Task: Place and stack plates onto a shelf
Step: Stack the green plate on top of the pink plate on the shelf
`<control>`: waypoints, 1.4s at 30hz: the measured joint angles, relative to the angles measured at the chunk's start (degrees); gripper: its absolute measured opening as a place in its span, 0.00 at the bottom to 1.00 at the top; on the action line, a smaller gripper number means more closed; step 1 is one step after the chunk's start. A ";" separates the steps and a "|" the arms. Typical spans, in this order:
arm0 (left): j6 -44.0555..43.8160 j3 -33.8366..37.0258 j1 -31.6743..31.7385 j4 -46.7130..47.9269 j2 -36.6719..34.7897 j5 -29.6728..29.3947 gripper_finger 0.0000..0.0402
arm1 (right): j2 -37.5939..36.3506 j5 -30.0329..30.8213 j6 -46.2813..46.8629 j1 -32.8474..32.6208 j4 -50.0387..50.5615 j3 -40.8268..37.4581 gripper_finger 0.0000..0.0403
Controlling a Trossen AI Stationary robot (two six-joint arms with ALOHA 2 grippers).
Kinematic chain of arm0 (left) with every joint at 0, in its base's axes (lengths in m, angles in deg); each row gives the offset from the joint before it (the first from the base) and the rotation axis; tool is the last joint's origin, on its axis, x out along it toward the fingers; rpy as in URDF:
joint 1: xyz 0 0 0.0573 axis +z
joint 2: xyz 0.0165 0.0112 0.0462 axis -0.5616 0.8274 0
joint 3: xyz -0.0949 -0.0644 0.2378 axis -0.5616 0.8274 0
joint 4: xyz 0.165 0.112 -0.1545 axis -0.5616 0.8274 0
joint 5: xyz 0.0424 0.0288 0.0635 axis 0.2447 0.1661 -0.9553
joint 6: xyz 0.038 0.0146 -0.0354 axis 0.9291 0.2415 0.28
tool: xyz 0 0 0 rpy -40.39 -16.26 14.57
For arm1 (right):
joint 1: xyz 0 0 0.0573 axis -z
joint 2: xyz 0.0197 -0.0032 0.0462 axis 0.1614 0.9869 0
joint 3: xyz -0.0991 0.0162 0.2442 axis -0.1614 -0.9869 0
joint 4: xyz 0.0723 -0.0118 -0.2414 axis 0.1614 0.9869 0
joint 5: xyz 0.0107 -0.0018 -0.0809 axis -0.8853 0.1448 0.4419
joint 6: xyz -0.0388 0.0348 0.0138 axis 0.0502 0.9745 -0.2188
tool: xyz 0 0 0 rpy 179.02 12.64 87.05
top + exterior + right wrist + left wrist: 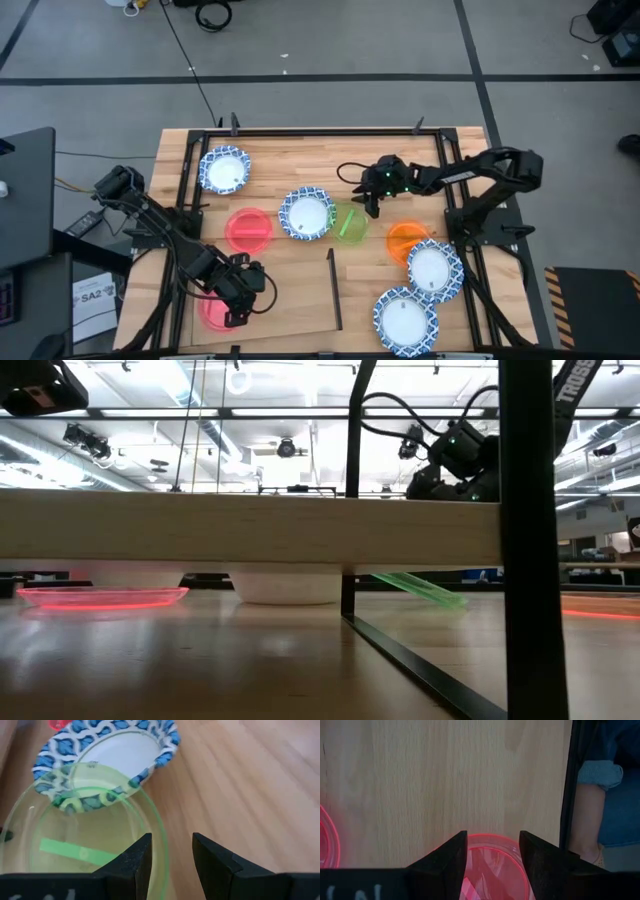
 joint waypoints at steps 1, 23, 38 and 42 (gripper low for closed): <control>0.00 0.01 0.00 0.00 0.00 0.00 0.47 | 0.59 -0.69 0.00 0.00 -0.84 0.00 0.36; -0.07 -0.01 -0.02 -0.08 0.00 0.00 0.47 | 7.36 -1.77 0.00 -0.06 -4.49 0.07 0.32; -0.07 0.00 -0.01 -0.06 0.00 0.00 0.47 | 7.29 -4.73 -0.15 0.14 -4.51 0.07 0.02; -0.07 0.01 -0.02 -0.06 0.00 0.00 0.47 | 7.29 -4.86 -0.15 0.14 -4.51 0.07 0.03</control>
